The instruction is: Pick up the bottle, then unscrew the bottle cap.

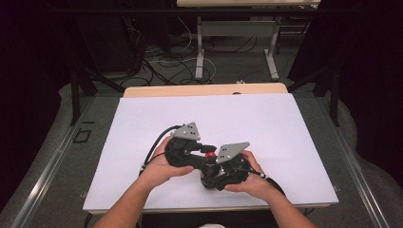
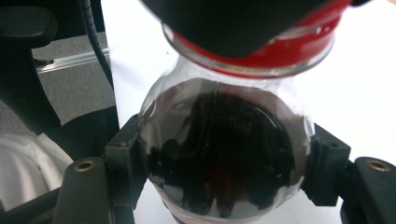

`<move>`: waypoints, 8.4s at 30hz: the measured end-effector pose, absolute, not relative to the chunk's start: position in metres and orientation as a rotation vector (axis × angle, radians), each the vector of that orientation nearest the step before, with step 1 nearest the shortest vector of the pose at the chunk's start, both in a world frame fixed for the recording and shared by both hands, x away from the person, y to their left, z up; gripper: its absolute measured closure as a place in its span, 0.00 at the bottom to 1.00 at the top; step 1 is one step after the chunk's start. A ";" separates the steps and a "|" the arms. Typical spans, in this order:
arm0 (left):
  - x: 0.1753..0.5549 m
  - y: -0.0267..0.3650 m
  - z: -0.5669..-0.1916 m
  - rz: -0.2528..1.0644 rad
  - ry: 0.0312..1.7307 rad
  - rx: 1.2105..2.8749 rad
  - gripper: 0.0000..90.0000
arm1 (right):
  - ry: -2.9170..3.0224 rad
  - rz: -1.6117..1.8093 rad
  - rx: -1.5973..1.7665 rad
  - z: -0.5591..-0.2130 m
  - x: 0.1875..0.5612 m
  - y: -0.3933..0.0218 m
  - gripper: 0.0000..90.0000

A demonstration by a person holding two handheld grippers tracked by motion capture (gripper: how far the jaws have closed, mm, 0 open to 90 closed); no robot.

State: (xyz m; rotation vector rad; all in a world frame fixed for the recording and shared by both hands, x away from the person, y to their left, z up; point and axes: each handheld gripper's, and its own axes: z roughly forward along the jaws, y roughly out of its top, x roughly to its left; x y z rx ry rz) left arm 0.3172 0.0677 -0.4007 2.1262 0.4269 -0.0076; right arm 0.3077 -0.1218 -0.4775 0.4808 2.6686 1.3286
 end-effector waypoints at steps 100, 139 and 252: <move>0.314 0.084 -0.393 -0.033 0.358 2.076 0.61 | 2.656 1.374 0.575 -0.467 0.302 -0.119 0.33; 0.290 0.067 -0.399 0.238 0.664 2.000 0.56 | 2.559 1.290 0.718 -0.472 0.304 -0.122 0.33; 0.283 0.061 -0.396 0.282 0.701 1.964 0.56 | 2.526 1.316 0.716 -0.469 0.300 -0.122 0.33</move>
